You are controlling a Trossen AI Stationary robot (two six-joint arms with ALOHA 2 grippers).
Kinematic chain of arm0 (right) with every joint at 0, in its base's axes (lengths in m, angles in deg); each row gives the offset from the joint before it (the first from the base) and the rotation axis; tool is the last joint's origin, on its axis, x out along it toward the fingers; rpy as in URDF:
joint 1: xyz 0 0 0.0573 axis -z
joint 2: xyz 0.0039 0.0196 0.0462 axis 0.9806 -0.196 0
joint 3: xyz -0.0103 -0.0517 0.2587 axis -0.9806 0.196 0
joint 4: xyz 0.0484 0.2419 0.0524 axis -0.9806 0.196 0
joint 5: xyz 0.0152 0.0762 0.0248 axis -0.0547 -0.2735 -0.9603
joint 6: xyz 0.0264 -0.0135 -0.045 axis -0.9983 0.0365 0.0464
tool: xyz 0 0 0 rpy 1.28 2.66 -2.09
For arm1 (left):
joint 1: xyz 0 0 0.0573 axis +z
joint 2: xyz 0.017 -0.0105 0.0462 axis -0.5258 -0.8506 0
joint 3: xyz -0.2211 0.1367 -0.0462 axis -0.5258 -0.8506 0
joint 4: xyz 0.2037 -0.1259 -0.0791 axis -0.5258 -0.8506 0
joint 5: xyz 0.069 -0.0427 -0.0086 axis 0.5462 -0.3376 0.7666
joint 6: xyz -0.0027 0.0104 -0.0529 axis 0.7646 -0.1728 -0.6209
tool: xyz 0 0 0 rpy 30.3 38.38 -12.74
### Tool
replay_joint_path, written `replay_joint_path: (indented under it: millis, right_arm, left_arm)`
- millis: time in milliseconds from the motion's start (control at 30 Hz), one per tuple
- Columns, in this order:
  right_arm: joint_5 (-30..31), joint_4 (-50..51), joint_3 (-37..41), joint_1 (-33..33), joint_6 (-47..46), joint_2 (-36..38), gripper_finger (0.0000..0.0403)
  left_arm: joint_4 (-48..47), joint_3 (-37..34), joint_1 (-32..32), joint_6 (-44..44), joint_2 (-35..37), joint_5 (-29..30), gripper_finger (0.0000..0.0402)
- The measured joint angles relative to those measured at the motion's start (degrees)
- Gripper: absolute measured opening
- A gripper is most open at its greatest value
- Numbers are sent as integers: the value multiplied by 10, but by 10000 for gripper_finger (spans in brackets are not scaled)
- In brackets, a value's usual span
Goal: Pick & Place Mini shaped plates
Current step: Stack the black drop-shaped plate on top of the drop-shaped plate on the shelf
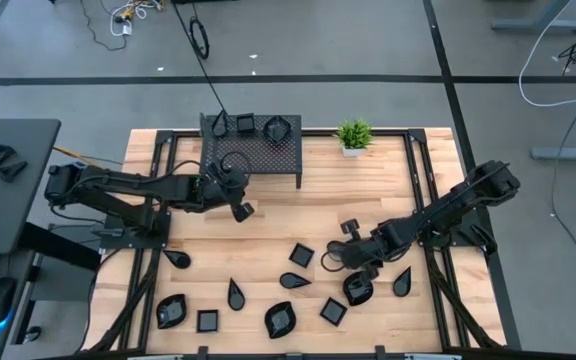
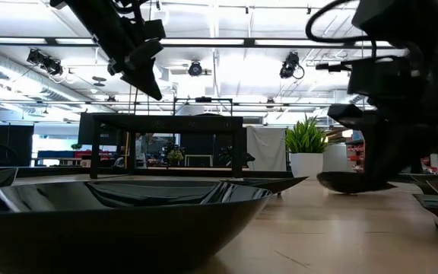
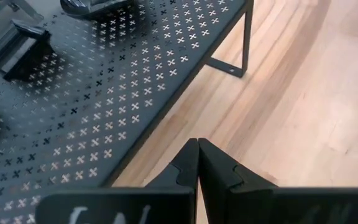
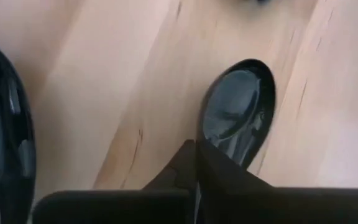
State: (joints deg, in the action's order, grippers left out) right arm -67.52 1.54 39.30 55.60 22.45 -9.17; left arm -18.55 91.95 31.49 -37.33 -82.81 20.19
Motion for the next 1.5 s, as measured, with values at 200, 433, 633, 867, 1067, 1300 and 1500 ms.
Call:
replay_joint_path:
  millis: [200,433,633,867,1067,1300,1500]
  right_arm:
    - [14,-4,-70,0,110,3,16]
    - [69,-26,-146,0,456,1,5]
    - [174,-67,-147,24,638,-12,9]
    - [180,-64,-147,67,639,-17,11]
    - [177,-64,-147,81,626,-18,11]
    - [163,-77,-147,89,625,-18,11]
    - [160,-87,-147,92,622,-18,11]
  left_arm:
    - [30,0,9,16,0,-137,11]
    - [197,0,30,-4,-22,-315,27]
    - [318,0,34,-65,-83,-425,108]
    - [359,0,15,-88,-153,-396,201]
    - [403,1,3,-88,-181,-362,194]
    - [414,0,2,-72,-184,-335,145]
    - [416,0,3,-53,-184,-334,104]
